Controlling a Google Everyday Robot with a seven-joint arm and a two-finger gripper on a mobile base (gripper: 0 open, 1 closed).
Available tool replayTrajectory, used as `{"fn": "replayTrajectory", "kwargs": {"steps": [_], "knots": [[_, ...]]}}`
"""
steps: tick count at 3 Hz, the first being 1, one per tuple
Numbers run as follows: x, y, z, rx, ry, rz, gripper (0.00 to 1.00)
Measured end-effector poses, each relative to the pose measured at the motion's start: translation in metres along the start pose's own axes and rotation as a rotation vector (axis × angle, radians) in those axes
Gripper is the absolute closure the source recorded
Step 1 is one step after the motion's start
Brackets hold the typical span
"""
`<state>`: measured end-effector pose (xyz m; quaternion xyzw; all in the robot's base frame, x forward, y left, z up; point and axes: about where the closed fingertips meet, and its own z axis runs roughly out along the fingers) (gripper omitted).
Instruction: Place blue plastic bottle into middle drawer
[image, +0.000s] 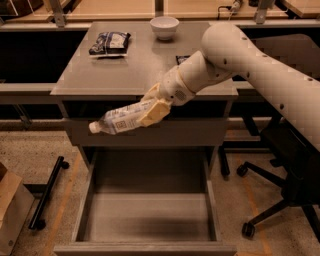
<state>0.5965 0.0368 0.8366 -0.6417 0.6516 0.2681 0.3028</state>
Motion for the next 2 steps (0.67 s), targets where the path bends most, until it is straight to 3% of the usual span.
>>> {"fn": "replayTrajectory", "kwargs": {"steps": [1, 2], "knots": [[0.015, 0.008, 0.009, -0.019, 0.049, -0.021, 1.00], [0.042, 0.028, 0.022, -0.018, 0.071, 0.012, 1.00]]}}
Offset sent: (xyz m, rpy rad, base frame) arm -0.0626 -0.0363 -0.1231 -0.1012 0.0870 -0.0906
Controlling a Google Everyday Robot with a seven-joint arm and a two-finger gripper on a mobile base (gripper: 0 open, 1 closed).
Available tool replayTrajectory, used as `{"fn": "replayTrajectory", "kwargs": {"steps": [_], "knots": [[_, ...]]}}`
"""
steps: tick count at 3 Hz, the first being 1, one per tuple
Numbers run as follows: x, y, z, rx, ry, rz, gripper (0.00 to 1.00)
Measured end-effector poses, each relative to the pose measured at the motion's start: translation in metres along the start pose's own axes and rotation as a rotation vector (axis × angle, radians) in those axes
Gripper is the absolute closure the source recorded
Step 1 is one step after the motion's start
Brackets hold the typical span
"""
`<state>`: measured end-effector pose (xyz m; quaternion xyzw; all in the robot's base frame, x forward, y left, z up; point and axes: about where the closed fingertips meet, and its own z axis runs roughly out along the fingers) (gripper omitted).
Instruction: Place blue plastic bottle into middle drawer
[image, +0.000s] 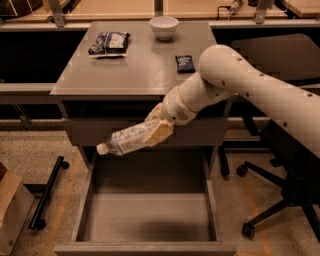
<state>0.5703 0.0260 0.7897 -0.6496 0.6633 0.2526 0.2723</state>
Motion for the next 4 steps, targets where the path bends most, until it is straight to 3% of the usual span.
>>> {"fn": "replayTrajectory", "kwargs": {"steps": [2, 3, 4], "knots": [[0.097, 0.043, 0.071, 0.017, 0.038, 0.115, 1.00], [0.100, 0.045, 0.077, 0.023, 0.037, 0.118, 1.00], [0.099, 0.045, 0.081, 0.009, 0.089, 0.098, 1.00]]}}
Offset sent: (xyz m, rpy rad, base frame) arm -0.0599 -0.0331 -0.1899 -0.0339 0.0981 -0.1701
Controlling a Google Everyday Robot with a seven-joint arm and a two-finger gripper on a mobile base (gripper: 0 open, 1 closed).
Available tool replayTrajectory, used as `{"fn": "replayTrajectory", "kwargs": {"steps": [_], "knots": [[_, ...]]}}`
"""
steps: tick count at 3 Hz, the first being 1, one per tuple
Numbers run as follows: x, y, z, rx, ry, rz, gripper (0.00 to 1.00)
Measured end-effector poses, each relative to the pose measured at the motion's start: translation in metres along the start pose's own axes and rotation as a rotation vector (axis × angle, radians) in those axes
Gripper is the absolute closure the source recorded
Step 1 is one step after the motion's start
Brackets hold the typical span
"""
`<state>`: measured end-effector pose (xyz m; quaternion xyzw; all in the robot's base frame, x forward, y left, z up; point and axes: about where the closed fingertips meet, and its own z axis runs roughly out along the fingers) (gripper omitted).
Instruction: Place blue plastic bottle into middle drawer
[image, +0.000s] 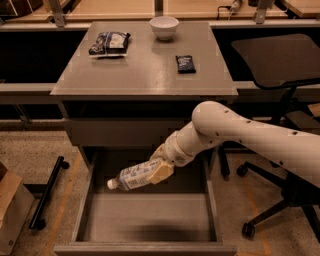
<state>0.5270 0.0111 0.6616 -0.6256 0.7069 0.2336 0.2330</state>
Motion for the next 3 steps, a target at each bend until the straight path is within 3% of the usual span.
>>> {"fn": "replayTrajectory", "kwargs": {"steps": [1, 3], "knots": [[0.016, 0.010, 0.028, -0.017, -0.039, 0.015, 1.00], [0.080, 0.016, 0.107, 0.013, -0.190, 0.145, 1.00]]}}
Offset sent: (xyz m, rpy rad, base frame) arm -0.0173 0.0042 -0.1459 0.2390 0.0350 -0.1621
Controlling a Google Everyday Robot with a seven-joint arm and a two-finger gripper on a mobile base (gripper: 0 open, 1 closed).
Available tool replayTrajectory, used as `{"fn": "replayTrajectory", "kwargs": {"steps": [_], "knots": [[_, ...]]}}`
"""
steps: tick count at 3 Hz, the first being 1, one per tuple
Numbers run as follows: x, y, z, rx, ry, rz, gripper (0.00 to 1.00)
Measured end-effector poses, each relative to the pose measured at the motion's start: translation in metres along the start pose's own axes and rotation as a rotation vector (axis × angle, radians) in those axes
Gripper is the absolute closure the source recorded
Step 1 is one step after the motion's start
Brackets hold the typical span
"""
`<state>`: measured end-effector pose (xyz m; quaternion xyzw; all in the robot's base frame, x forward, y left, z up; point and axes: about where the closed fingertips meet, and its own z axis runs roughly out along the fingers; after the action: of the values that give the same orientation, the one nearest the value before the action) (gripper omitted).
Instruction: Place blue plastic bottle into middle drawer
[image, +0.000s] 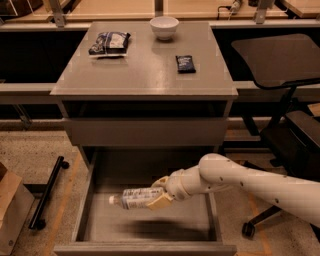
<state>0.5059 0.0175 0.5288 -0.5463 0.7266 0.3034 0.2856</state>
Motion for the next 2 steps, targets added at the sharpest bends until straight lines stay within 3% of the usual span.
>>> {"fn": "replayTrajectory", "kwargs": {"steps": [2], "knots": [[0.074, 0.009, 0.061, -0.077, -0.080, 0.151, 1.00]]}}
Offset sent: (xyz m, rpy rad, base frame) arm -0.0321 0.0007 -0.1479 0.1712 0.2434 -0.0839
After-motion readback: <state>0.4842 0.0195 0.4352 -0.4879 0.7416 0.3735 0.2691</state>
